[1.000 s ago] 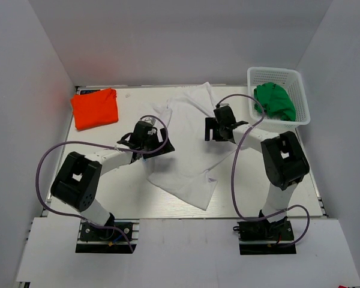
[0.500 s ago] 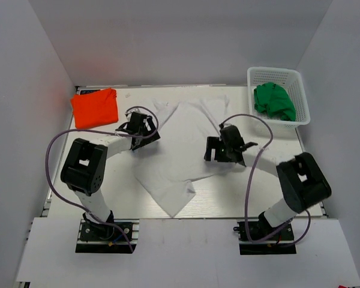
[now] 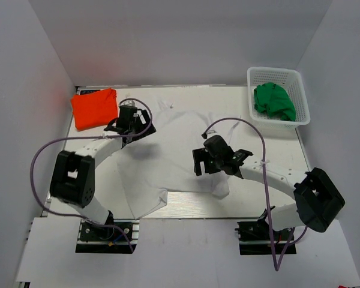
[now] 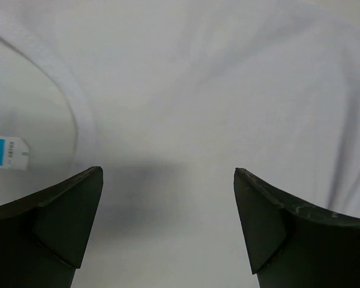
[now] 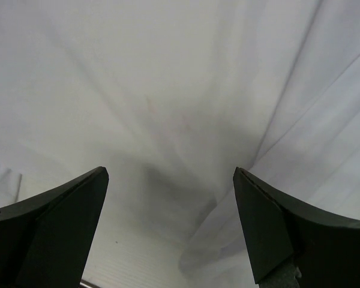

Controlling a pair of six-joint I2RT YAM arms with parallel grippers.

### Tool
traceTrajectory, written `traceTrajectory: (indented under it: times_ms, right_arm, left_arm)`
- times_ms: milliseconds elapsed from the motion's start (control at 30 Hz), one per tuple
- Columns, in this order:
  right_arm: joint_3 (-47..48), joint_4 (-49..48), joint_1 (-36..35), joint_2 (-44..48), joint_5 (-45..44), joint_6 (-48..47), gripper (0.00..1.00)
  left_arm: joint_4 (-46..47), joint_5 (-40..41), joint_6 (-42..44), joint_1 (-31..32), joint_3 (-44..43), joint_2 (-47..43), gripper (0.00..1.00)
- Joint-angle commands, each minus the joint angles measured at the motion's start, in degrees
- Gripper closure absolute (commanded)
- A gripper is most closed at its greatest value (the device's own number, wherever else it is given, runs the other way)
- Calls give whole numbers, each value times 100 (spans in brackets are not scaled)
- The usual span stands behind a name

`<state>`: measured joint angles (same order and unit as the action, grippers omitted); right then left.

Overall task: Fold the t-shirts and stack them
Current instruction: Flatten out the tshirt

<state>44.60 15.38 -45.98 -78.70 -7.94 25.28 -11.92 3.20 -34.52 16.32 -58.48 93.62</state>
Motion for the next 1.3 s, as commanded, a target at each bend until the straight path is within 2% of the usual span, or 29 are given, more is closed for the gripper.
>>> traceTrajectory:
  times_ms: [0,100,233,300,567,733,967,1100,1233,1267]
  right_arm:
    - [461,387,27,83,-1013,-164,10]
    - [602,615,45,-189,-1551,-85,10]
    - [769,756,97,-733,-1429,-84,10]
    - [778,809,98,-814,-1455,-93,10]
    - [296,1458,501,-902,-1622,354,10]
    - [-328,2091,1072,-52,-2123,873,10]
    - [-742,2504,2083,1084,-1974,1286,10]
    - [-751,3068,2400,1198,-2080,1541,10]
    - [-673,2884,2620,1286,-1799,1192,10]
    - [-611,2587,2620,1295,-1659,1016,10]
  left_arm:
    - [436,-618,86,47,319,-687,0]
    - [489,-689,86,47,468,-601,0]
    - [708,-1452,86,47,766,-214,0]
    - [858,-1585,86,47,916,-29,0]
    - [665,-1252,33,-14,1154,287,0]
    - [436,-795,-46,-67,1278,402,0]
    - [182,-303,-46,-67,1172,455,0]
    - [182,-390,7,-67,1119,455,0]
    - [392,-803,305,-67,1119,324,0]
    - [445,-925,358,20,1119,227,0]
